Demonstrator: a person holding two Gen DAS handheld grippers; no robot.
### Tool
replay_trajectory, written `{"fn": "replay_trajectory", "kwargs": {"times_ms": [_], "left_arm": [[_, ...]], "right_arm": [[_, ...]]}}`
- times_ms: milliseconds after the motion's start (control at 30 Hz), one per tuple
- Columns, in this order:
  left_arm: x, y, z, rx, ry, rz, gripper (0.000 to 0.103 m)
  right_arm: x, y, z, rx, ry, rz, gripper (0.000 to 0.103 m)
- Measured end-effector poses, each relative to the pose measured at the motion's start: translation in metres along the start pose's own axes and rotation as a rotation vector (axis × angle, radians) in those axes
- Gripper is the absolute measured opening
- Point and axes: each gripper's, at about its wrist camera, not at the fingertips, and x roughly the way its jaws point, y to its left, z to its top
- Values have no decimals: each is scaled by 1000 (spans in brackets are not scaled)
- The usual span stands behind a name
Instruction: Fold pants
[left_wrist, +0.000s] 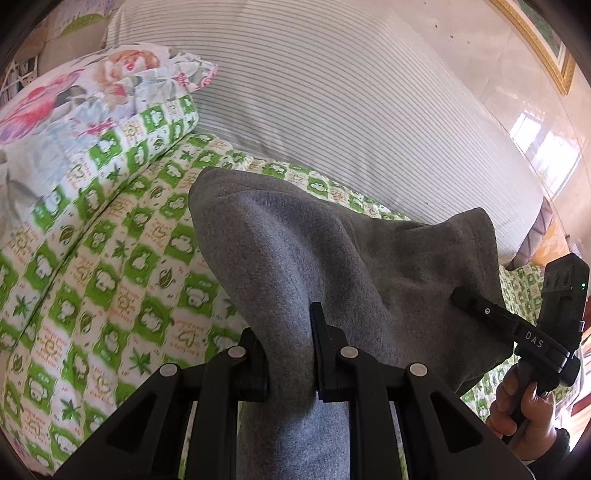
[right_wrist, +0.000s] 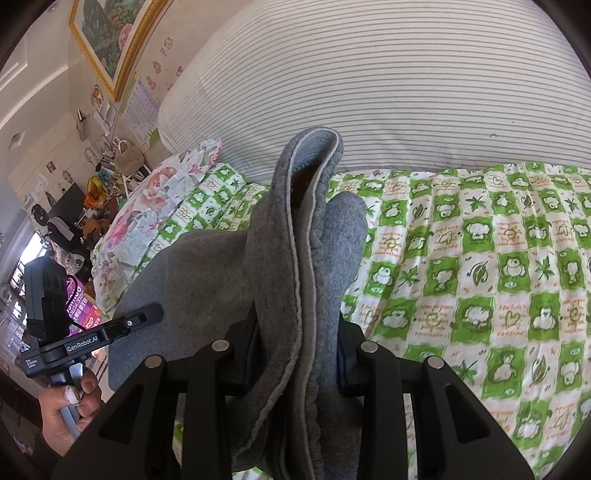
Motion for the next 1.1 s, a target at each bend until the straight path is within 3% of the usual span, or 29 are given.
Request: {"fn": "replay_trajectory", "kwargs": {"times_ms": [467, 1100], "left_arm": [[41, -19, 14, 19, 37, 13, 16], [87, -9, 17, 24, 75, 44, 16]], "right_arm": [[17, -43, 20, 34, 20, -19, 34], [62, -88, 19, 78, 90, -31, 34]]}}
